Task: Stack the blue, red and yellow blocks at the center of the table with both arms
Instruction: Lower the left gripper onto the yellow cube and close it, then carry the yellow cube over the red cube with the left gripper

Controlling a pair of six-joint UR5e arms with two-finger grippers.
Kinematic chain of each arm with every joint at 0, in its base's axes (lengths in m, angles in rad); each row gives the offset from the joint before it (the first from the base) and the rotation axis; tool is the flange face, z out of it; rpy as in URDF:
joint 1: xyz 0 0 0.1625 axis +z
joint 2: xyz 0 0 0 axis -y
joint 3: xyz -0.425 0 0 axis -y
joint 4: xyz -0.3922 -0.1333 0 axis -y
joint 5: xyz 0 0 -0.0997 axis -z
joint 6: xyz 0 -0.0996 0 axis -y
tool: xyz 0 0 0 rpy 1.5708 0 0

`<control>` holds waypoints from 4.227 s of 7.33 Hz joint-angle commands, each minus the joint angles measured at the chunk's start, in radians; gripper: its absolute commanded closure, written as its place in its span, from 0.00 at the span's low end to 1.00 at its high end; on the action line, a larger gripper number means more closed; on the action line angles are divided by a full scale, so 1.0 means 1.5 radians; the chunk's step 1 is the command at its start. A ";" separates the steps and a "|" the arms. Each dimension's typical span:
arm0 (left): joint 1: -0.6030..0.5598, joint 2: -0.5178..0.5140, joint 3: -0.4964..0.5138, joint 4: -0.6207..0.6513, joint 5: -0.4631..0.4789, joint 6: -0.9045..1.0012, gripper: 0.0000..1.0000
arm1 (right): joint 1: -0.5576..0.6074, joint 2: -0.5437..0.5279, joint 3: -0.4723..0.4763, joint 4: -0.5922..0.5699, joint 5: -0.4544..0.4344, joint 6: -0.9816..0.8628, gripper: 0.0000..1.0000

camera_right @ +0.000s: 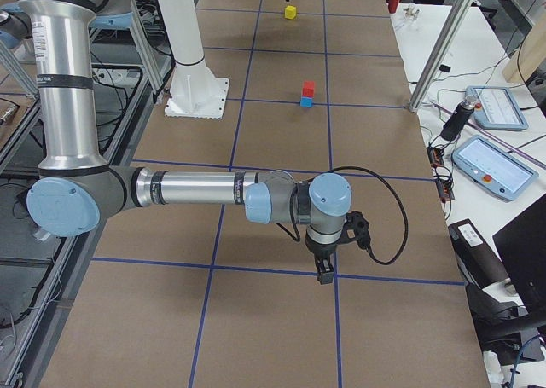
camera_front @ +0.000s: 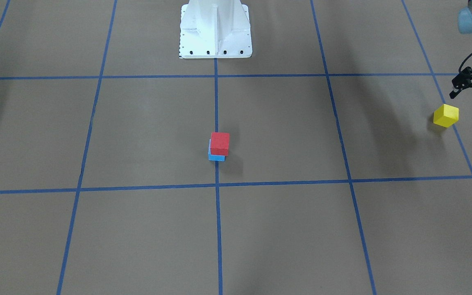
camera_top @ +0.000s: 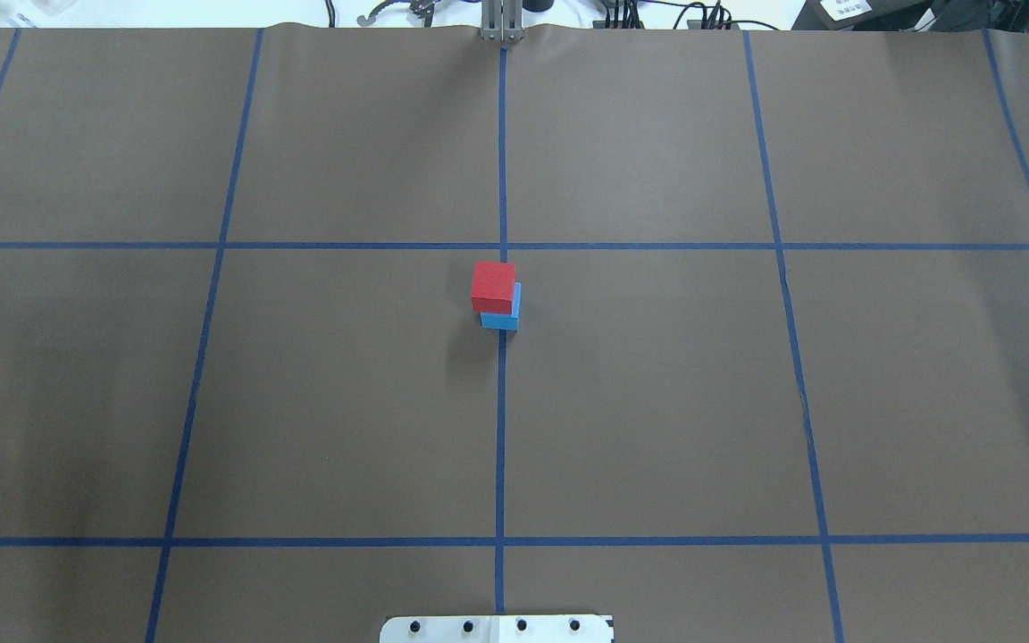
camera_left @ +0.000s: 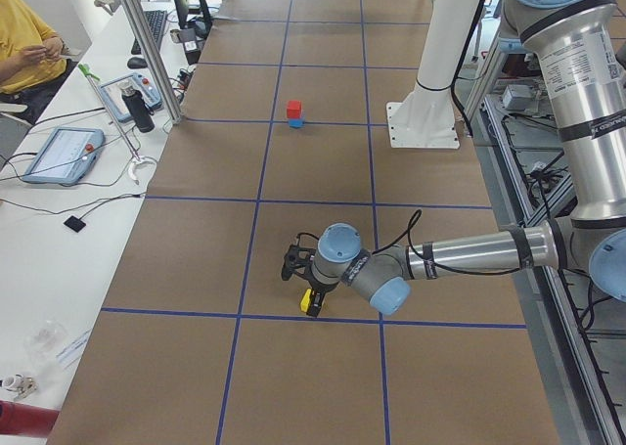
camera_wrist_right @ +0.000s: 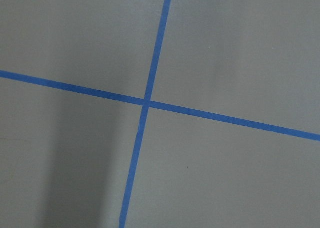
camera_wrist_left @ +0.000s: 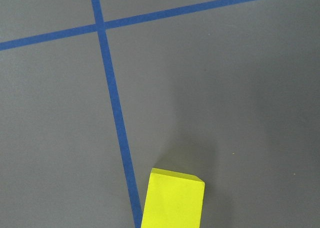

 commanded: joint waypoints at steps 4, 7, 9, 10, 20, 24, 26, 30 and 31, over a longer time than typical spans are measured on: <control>0.070 -0.023 0.042 -0.006 0.048 0.074 0.00 | 0.000 -0.001 -0.002 0.002 -0.001 0.000 0.00; 0.071 -0.067 0.096 -0.007 0.048 0.092 0.00 | 0.000 -0.001 -0.001 0.002 0.000 0.000 0.00; 0.077 -0.074 0.104 -0.008 0.049 0.100 0.00 | 0.000 -0.001 0.000 0.003 -0.001 0.000 0.00; 0.086 -0.073 0.105 -0.012 0.049 0.108 0.01 | 0.000 -0.001 -0.001 0.003 -0.001 0.000 0.00; 0.095 -0.273 -0.086 0.368 0.018 0.054 1.00 | 0.000 -0.001 -0.001 0.003 -0.001 0.000 0.00; 0.257 -0.570 -0.087 0.602 0.112 -0.203 1.00 | 0.000 -0.002 -0.005 0.002 -0.001 0.000 0.00; 0.336 -0.724 0.002 0.629 0.141 -0.343 1.00 | 0.000 -0.002 -0.006 0.002 -0.001 0.001 0.00; 0.405 -0.872 0.131 0.626 0.192 -0.418 0.94 | 0.000 -0.002 -0.007 0.002 -0.001 0.001 0.00; 0.416 -0.871 0.132 0.626 0.202 -0.418 0.89 | 0.000 -0.002 -0.007 0.002 -0.001 0.001 0.00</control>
